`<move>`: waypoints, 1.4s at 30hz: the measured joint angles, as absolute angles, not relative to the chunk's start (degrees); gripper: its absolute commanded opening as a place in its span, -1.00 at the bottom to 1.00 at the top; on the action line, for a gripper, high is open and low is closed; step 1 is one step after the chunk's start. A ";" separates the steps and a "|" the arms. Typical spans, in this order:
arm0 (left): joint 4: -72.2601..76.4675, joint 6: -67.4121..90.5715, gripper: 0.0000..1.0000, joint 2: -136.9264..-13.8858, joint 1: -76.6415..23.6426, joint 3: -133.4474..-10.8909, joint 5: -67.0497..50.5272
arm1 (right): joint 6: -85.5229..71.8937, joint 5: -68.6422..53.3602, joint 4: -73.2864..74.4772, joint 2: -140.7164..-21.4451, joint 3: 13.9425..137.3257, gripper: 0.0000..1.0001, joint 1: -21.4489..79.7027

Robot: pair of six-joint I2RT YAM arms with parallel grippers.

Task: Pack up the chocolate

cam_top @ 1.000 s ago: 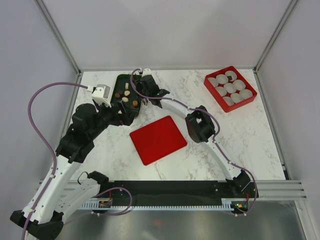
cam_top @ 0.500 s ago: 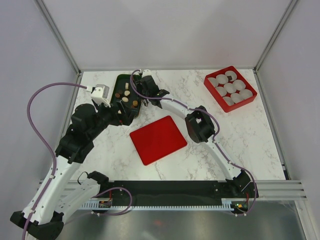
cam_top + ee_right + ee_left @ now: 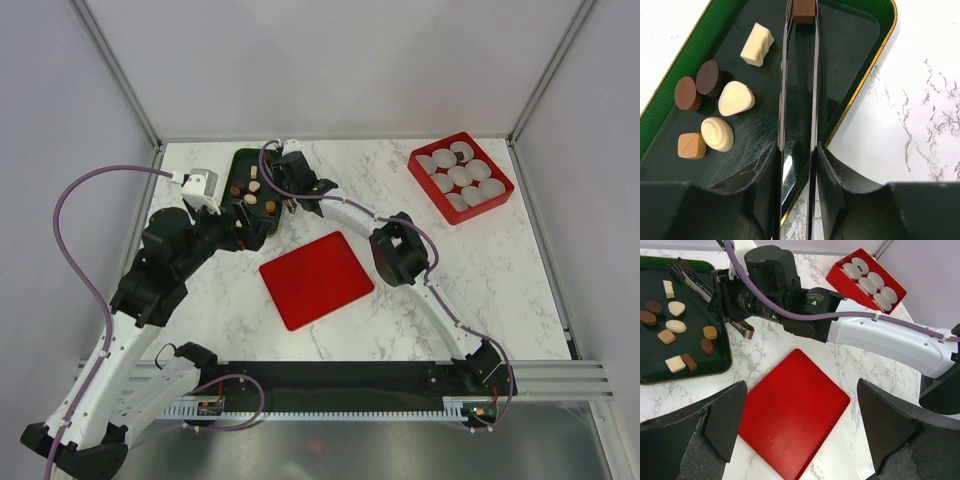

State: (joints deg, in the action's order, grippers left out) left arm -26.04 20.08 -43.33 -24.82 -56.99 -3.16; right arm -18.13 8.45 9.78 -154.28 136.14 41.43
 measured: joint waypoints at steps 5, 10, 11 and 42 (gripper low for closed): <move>-26.04 20.08 0.98 -43.33 -24.73 -56.99 -3.16 | -17.80 7.81 9.96 -152.64 133.82 -0.26 41.43; -26.02 20.08 0.98 -43.33 -24.71 -56.97 -3.14 | -17.65 6.96 11.03 -147.89 127.66 -0.31 41.43; -26.04 20.08 0.98 -43.33 -24.71 -56.97 -3.14 | -17.61 6.68 11.38 -146.65 126.28 -0.32 41.43; -26.02 20.58 0.98 -44.60 -24.71 -56.77 -3.16 | -21.06 6.79 16.29 -95.13 79.22 -0.41 17.67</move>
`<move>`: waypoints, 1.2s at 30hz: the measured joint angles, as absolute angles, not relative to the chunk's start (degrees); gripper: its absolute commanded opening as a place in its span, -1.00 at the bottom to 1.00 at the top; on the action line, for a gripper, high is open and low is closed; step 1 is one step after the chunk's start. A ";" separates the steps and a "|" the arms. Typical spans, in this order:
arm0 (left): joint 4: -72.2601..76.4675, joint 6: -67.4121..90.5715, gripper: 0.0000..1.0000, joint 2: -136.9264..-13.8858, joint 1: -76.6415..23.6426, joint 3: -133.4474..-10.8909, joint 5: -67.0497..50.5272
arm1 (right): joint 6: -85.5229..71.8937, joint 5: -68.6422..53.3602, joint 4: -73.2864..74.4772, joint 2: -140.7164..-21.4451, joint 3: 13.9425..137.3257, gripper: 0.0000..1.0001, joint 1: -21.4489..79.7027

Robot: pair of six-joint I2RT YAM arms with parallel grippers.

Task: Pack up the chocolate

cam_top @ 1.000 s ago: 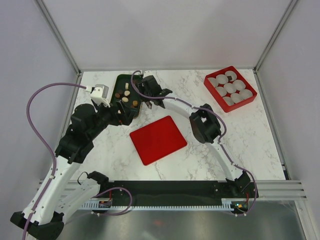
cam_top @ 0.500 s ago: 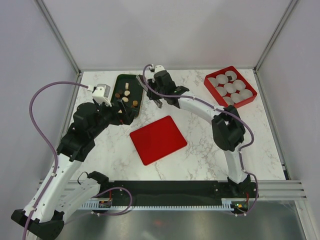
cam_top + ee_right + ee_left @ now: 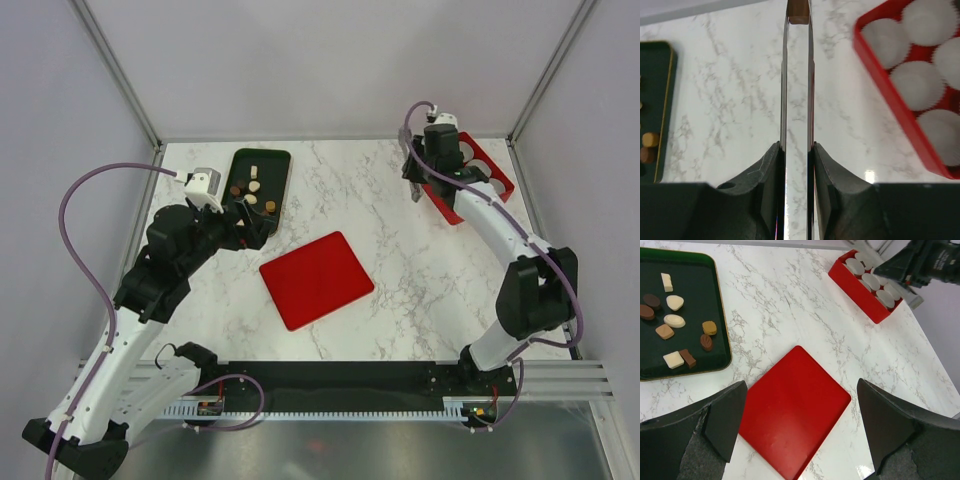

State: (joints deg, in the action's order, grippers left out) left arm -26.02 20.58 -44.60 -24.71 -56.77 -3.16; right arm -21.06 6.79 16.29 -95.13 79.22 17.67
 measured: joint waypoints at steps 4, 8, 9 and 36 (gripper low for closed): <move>-26.02 20.58 0.98 -44.60 -24.71 -56.77 -3.16 | -20.80 10.22 19.29 -91.72 79.18 -0.39 12.16; -26.02 20.58 0.98 -44.60 -24.71 -56.77 -3.16 | -20.91 11.35 22.83 -91.66 79.18 -0.39 5.65; -26.02 20.58 0.98 -44.60 -24.71 -56.77 -3.18 | -21.02 11.31 23.62 -91.85 79.18 -0.39 3.99; -26.02 20.60 0.98 -44.80 -24.71 -56.77 -3.16 | -21.89 8.91 27.88 -107.74 88.31 -0.30 -7.40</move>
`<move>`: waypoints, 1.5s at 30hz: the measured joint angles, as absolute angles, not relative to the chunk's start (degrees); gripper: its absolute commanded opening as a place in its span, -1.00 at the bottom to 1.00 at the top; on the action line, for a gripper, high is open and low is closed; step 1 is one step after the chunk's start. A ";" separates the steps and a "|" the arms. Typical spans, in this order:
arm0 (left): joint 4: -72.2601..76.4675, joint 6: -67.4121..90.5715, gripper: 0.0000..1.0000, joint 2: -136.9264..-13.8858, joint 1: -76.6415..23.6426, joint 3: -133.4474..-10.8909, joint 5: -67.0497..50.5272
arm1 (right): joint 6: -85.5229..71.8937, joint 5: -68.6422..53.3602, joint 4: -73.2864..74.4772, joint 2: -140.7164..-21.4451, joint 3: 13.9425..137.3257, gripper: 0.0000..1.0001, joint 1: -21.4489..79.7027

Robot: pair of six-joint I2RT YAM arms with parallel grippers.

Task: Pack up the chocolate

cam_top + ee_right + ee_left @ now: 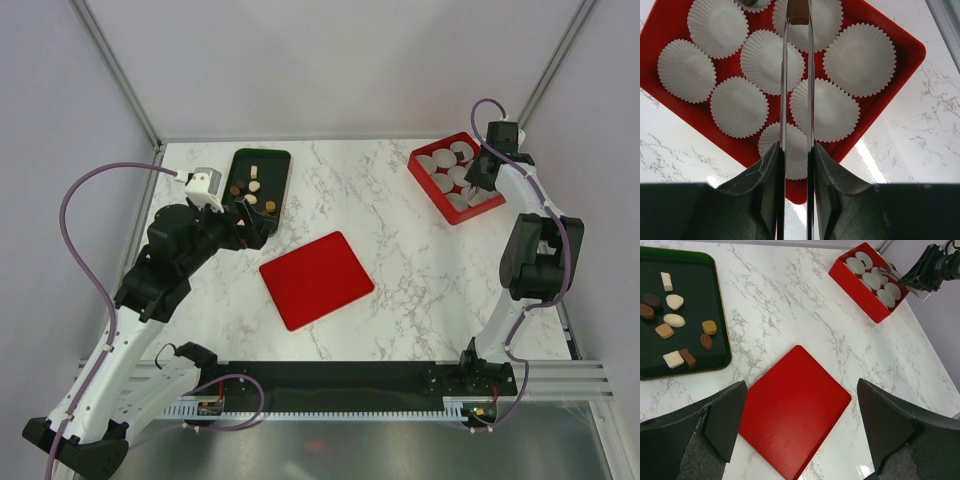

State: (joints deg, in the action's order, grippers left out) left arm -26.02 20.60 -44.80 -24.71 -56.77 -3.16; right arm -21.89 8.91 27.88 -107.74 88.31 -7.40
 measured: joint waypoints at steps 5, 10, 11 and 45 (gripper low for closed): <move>-26.02 20.60 0.98 -44.86 -24.71 -56.77 -3.16 | -21.91 8.91 27.94 -108.66 88.31 -0.27 -7.40; -26.02 20.60 0.98 -44.88 -24.71 -56.77 -3.16 | -22.13 9.06 27.90 -108.73 88.31 -0.15 -7.40; -26.02 20.60 0.98 -44.91 -24.71 -56.77 -3.16 | -22.20 9.17 27.92 -108.73 88.31 -0.15 -7.40; -26.02 20.60 0.98 -44.88 -24.45 -56.77 -3.16 | -20.10 -3.55 16.67 -104.38 86.04 -0.09 20.29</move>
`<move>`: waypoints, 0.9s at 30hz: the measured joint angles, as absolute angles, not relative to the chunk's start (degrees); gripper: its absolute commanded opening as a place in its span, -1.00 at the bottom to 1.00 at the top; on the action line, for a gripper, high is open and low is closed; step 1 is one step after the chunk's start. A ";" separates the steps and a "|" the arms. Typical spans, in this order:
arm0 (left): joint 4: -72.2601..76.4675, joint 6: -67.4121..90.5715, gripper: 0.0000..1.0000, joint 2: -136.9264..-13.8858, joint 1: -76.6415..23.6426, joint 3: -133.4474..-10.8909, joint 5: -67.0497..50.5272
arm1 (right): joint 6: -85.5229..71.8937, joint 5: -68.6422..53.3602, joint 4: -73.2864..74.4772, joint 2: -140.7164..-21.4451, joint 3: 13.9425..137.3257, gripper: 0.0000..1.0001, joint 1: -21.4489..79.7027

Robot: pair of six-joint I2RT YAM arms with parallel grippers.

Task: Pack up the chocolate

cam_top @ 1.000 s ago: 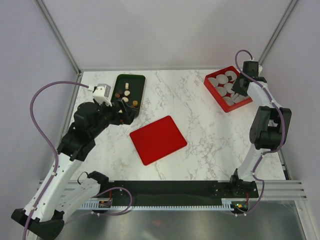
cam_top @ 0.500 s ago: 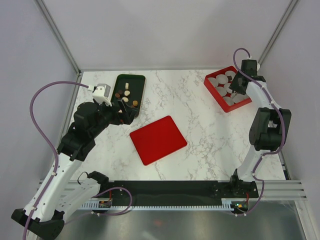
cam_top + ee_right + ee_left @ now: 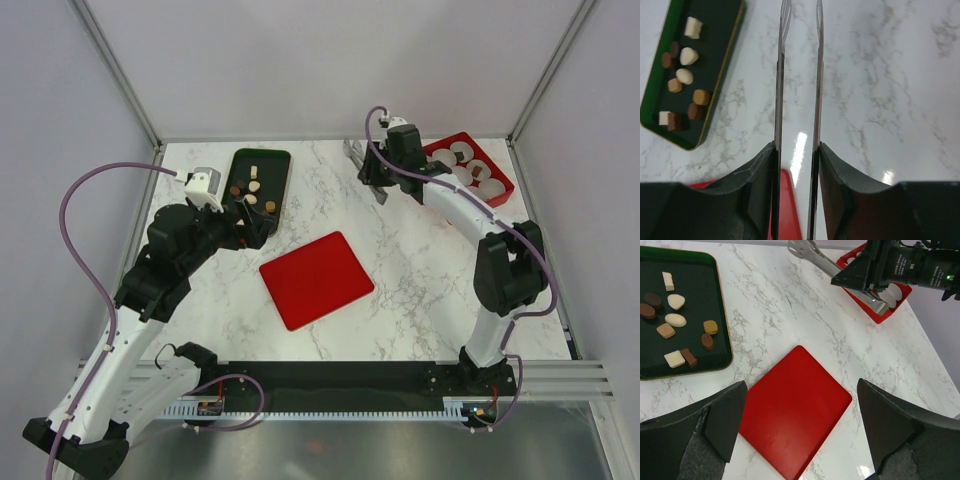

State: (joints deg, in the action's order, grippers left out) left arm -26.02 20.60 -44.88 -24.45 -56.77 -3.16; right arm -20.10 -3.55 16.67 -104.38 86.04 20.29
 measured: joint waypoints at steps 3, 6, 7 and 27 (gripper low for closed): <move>-26.02 20.60 0.98 -44.86 -24.45 -56.77 -3.16 | -19.55 -5.43 12.91 -105.19 86.17 -0.08 24.99; -26.02 20.60 0.98 -44.84 -24.45 -56.77 -3.16 | -18.02 -6.83 10.31 -107.66 86.94 -0.05 29.23; -26.02 20.60 0.98 -44.84 -24.45 -56.77 -3.16 | -17.34 -7.29 9.82 -108.66 87.33 -0.03 30.46; -26.02 20.60 0.98 -44.49 -24.43 -56.77 -3.16 | -11.49 -8.64 12.36 -118.67 94.32 0.03 41.54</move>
